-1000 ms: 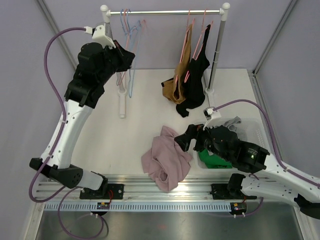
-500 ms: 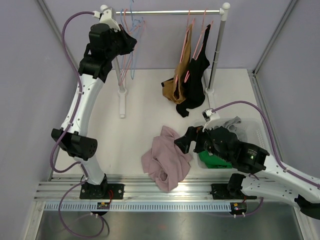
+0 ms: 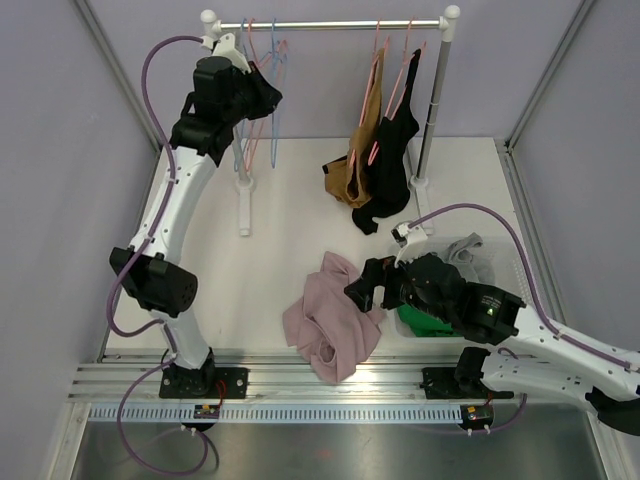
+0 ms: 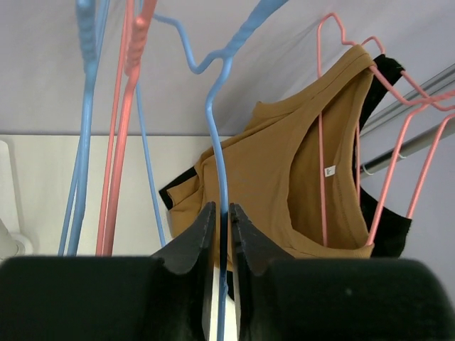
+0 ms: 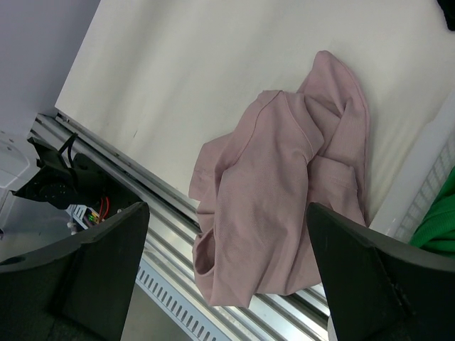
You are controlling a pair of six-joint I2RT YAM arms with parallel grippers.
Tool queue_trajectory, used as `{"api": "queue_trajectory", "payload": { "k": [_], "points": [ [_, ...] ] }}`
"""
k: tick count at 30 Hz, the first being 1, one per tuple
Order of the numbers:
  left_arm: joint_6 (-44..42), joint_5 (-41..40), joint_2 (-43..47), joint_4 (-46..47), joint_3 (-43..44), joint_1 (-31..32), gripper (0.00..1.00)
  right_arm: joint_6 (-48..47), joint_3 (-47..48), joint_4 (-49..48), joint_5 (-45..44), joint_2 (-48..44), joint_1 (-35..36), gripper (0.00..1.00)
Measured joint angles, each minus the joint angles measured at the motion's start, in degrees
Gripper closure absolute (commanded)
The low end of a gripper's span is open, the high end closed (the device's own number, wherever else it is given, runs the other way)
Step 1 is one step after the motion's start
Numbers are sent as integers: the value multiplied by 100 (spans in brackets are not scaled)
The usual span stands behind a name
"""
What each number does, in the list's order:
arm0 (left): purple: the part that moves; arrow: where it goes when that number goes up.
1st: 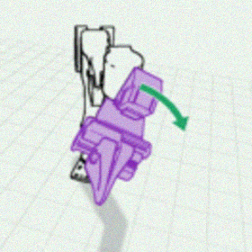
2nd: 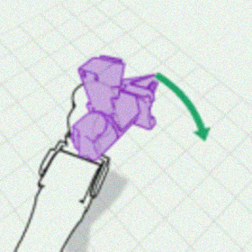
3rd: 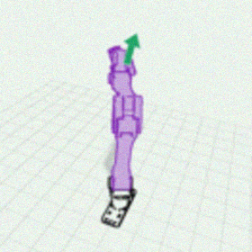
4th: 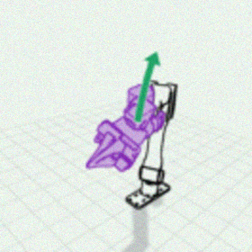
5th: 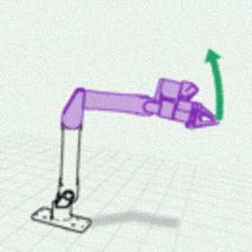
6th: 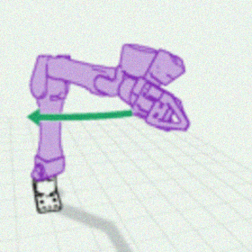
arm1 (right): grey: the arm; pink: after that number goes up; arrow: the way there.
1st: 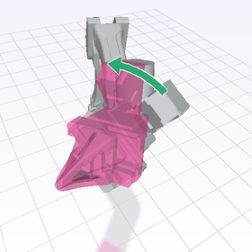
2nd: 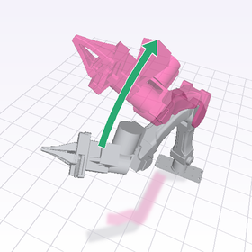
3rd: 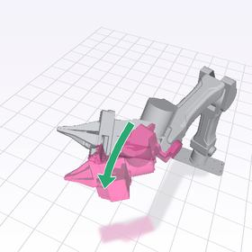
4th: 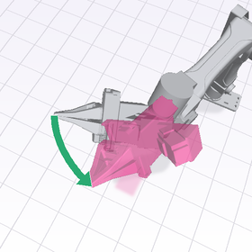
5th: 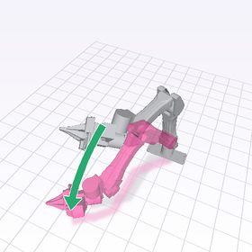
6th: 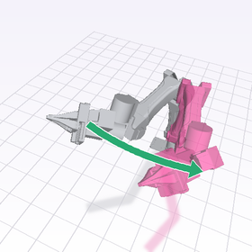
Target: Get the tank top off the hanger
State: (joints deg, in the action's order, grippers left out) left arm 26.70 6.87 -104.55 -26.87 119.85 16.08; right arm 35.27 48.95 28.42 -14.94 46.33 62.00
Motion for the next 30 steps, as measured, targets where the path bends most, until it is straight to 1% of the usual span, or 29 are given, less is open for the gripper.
{"api": "queue_trajectory", "payload": {
  "k": [1,3,6,7,8,10,12,13,17,21,26,30],
  "points": [
    [17,2,61,-4,-33,0,77,-22,0,-2,24,39,0,1],
    [33,2,203,-11,-46,0,72,-70,0,-11,90,125,2,0],
    [44,-2,501,-4,-46,0,62,-157,0,-20,96,326,4,1],
    [37,-13,623,0,-46,0,46,-184,0,-24,92,402,4,0],
    [2,-37,726,-4,-46,0,39,-212,0,-24,90,509,4,1],
    [-2,-120,999,-11,-46,0,32,-278,11,-22,87,758,4,1],
    [-42,-188,1279,-87,-46,-2,22,-376,48,4,94,1075,4,0],
    [-81,-216,1425,-103,-55,0,1,-428,79,13,111,1255,4,1],
    [-225,-249,2155,-271,-398,0,1,-664,339,155,330,2057,7,0],
    [-323,-254,3248,-457,-1366,0,1,-898,752,212,581,3023,26,1],
    [-341,-251,4857,-662,-2870,0,1,-1104,1082,269,629,4098,109,0],
    [-424,-260,5799,-837,-3541,0,1,-1158,1355,358,592,4964,256,0]
  ]
}}
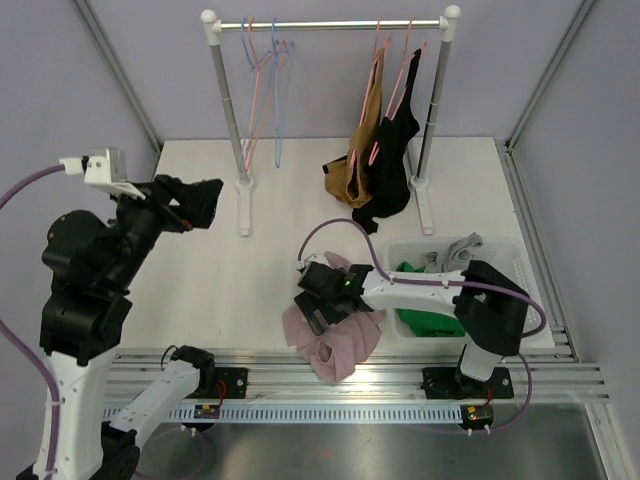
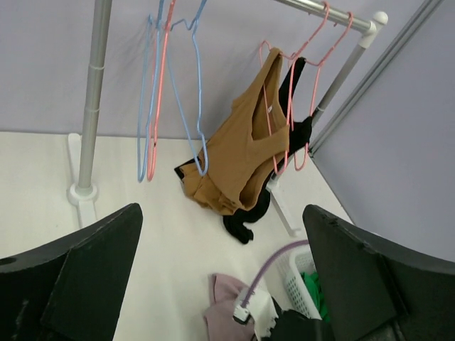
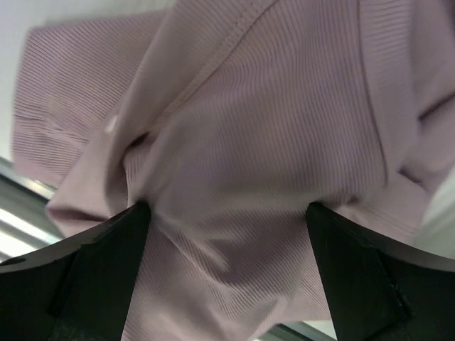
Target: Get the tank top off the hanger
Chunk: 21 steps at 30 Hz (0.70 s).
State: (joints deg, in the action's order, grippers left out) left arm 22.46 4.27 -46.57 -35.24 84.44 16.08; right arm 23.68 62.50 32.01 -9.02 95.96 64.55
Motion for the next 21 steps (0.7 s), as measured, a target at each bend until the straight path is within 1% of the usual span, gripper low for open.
{"api": "queue_trajectory", "payload": {
  "k": [3,5,6,7,8,9,12,15,18,21],
  "points": [
    [-164,-66,564,-245,-365,0,1,2,22,-13,9,479,166,0],
    [-317,-131,868,-328,-616,0,1,9,63,-79,79,595,223,10],
    [-400,-168,1012,-402,-765,0,1,9,72,-122,114,603,232,37],
    [-487,-240,1147,-417,-953,0,1,-31,72,-162,162,625,240,54],
    [-546,-308,1272,-426,-1128,0,1,-39,76,-229,256,632,245,68],
    [-623,-411,1429,-463,-1392,0,1,-61,83,-289,315,634,260,100],
    [-750,-772,1836,-496,-2122,0,1,-98,83,-339,374,566,286,100],
    [-765,-1110,2295,-474,-2883,-2,1,-155,87,-157,264,295,291,100],
    [-761,-1364,2684,-407,-3427,-2,1,-195,170,216,-4,-345,291,100],
    [-758,-1561,2857,-404,-3670,-2,1,-201,619,748,-608,-1235,293,100]
  ]
}}
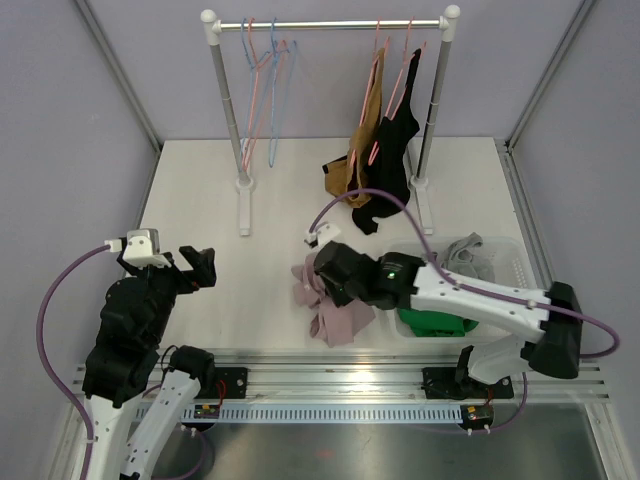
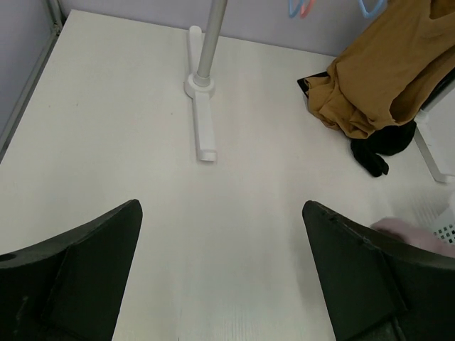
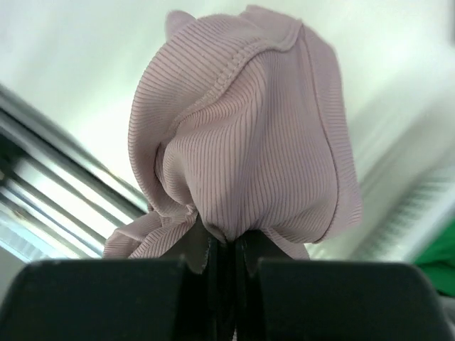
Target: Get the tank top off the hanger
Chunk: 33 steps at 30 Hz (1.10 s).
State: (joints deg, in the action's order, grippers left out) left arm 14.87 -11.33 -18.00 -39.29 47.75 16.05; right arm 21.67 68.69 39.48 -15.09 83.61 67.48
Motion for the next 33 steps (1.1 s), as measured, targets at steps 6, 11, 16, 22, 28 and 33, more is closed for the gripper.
{"api": "queue_trajectory", "payload": {
  "k": [6,11,16,22,28,33],
  "points": [
    [0,-227,52,129,-31,0,1,306,1266,979,-1663,-1545,2,100],
    [0,-302,90,170,-33,0,1,1117,2074,2374,-3152,-2081,-28,100],
    [0,-358,177,184,-55,0,1,2133,1989,3392,-3921,-2253,-579,100],
    [0,-411,214,216,-55,0,1,2627,772,3523,-3866,-2332,-1821,100],
    [2,-426,225,240,-55,0,1,2682,-1093,2098,-2691,-2282,-3504,100],
    [4,-494,343,260,-55,0,1,2723,-2387,706,-1257,-1687,-4478,100]
  ]
}}
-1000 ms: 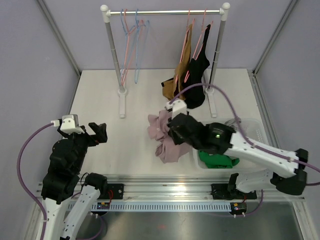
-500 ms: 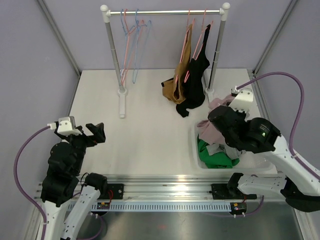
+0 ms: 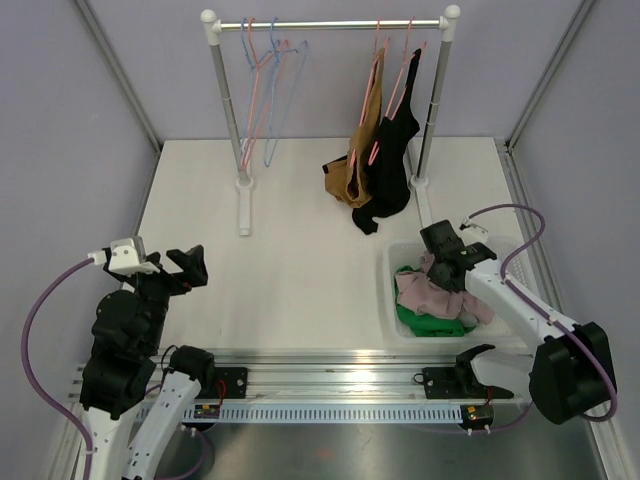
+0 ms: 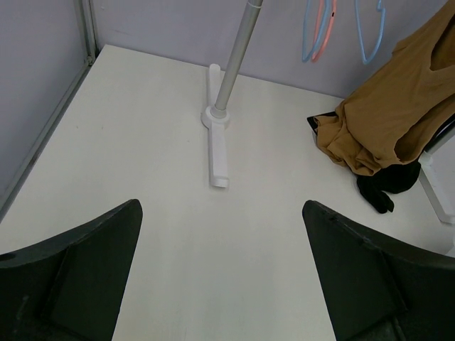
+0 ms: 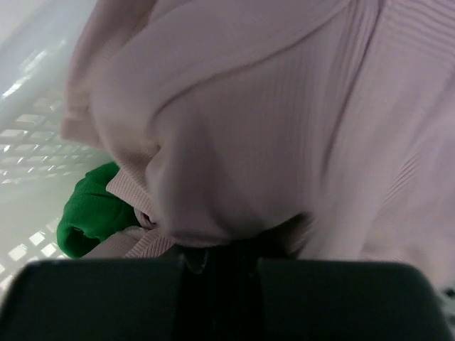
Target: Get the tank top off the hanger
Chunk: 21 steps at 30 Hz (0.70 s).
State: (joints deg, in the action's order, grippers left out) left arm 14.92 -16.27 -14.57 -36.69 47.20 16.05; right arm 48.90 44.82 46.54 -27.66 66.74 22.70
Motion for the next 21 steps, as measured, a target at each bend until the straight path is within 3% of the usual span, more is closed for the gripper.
{"api": "queue_trajectory", "payload": {
  "k": [4,7,8,9,10,13,16,17,21],
  "points": [
    [7,-83,94,-2,0,0,1,72,-468,-907,796,136,-289,100],
    [7,-114,103,-7,0,0,1,90,-474,-935,914,-31,-332,96],
    [7,-116,103,-9,0,0,1,92,-463,-887,909,-136,-332,88],
    [7,-116,103,-4,0,0,1,103,-431,-791,885,-264,-332,55],
    [7,-114,101,-7,0,0,1,103,-400,-704,868,-402,-332,41],
    [9,-107,63,-17,15,0,1,118,-63,-247,730,-876,-332,27],
    [13,-31,-138,-127,199,0,1,81,505,144,553,-1200,-332,20],
    [35,28,-251,-131,306,0,1,52,688,227,476,-1281,-332,10],
    [236,570,-791,-98,857,0,1,-94,1200,564,262,-1510,-332,1]
  ]
}}
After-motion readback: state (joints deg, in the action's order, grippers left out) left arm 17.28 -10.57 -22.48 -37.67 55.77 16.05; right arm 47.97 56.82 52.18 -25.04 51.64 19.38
